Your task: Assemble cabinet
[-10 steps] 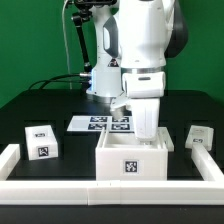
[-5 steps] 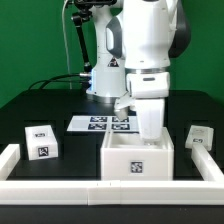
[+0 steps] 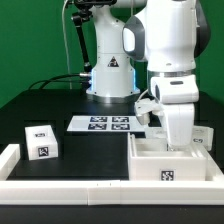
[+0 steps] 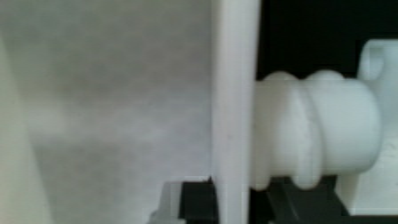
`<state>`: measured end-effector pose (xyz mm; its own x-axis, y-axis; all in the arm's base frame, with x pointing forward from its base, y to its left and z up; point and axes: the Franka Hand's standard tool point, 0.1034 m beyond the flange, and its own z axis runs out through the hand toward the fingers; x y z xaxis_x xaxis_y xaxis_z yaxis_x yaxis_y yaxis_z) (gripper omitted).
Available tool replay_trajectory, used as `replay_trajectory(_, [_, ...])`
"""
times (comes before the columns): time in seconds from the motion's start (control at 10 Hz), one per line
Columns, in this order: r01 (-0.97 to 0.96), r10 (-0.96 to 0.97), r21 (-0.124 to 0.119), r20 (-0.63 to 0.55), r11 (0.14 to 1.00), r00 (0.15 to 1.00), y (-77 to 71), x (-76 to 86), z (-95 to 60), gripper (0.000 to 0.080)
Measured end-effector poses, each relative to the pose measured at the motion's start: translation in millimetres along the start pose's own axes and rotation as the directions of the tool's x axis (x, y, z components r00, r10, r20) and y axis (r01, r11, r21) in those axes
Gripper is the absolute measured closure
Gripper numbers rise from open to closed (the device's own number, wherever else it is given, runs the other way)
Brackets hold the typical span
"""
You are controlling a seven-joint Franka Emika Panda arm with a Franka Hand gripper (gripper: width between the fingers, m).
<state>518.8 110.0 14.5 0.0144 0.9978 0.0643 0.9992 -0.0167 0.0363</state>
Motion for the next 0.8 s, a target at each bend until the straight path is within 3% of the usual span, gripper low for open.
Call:
replay_trajectory(0.2, [-0.026,0.026,0.025,0.009,0.999,1.0,2.2,5.5,0.2,0.0765])
replay_trajectory(0.3, [-0.03,0.029,0.027,0.01,0.999,1.0,2.0,5.3,0.2,0.0765])
replay_trajectory(0.4, [-0.031,0.03,0.028,0.011,0.999,0.999,1.9,4.7,0.4,0.0692])
replay_trajectory(0.5, [-0.031,0.031,0.028,0.011,0.999,0.999,1.8,4.5,0.5,0.0692])
replay_trajectory(0.8, [-0.032,0.032,0.029,0.011,0.999,0.999,1.5,3.7,0.7,0.0238])
